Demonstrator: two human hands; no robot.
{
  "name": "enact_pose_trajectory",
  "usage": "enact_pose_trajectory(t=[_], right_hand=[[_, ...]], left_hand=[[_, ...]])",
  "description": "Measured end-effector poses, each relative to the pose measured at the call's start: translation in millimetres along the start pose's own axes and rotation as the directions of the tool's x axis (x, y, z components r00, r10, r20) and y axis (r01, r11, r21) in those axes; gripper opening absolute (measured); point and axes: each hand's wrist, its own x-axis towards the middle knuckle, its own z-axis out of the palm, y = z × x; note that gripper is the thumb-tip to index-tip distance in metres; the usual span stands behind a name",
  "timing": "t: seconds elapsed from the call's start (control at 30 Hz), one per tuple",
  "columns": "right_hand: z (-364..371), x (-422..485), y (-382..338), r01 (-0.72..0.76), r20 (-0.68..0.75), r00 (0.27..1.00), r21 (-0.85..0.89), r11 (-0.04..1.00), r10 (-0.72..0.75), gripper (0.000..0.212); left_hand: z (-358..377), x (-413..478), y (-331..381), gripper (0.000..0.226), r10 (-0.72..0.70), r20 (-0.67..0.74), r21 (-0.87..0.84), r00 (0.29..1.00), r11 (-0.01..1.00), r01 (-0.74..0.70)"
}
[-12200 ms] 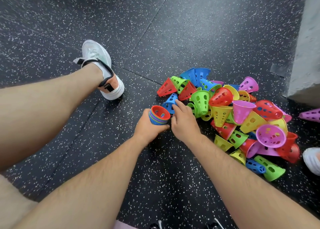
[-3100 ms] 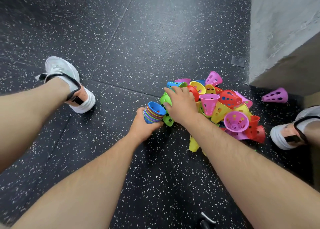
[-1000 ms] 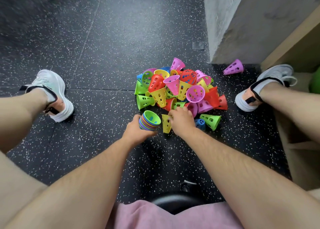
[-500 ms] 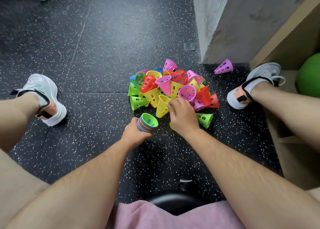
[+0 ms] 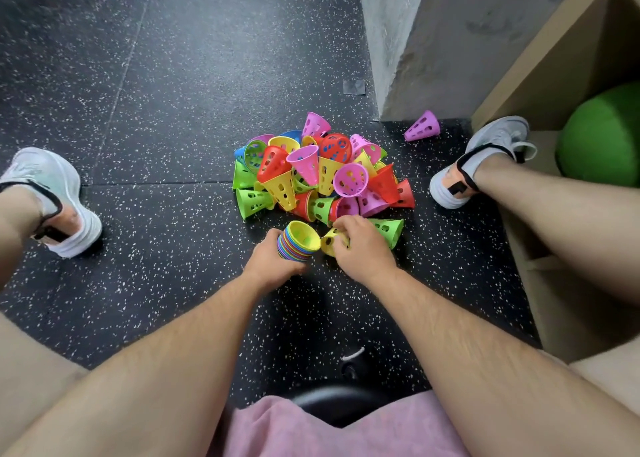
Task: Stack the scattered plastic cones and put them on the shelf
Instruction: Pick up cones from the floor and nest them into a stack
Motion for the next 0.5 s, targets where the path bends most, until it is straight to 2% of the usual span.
enact_pose_trajectory(t=[0.1, 0.2, 0.37, 0.5], right_hand=[[-4.9, -6.1, 20.5, -0.026, -0.059, 0.998, -0.163, 0.986, 0.017, 0.029], [-7.2, -8.3, 30.1, -0.055, -0.059, 0.997, -0.255, 0.965, 0.042, 0.037], [0.0, -2.6, 27.0, 0.062, -0.004, 0.998, -0.373, 0.926, -0.069, 0.035], [10.7, 2.6, 20.3, 0.055, 0.030, 0.998, -0.453, 0.890, -0.046, 0.030]], left_hand=[[3.3, -1.0, 2.2, 0.068, 0.017, 0.036, -0.008, 0.999, 1.000, -0.017], [7.2, -3.7, 6.6, 0.067, 0.032, 0.052, 0.005, 0.998, 0.999, -0.033], [14.6, -4.7, 9.0, 0.063, 0.053, 0.039, 0.019, 0.998, 0.998, -0.054], [12.0, -6.6, 4.2, 0.064, 0.045, 0.031, 0.012, 0.998, 0.999, -0.046]])
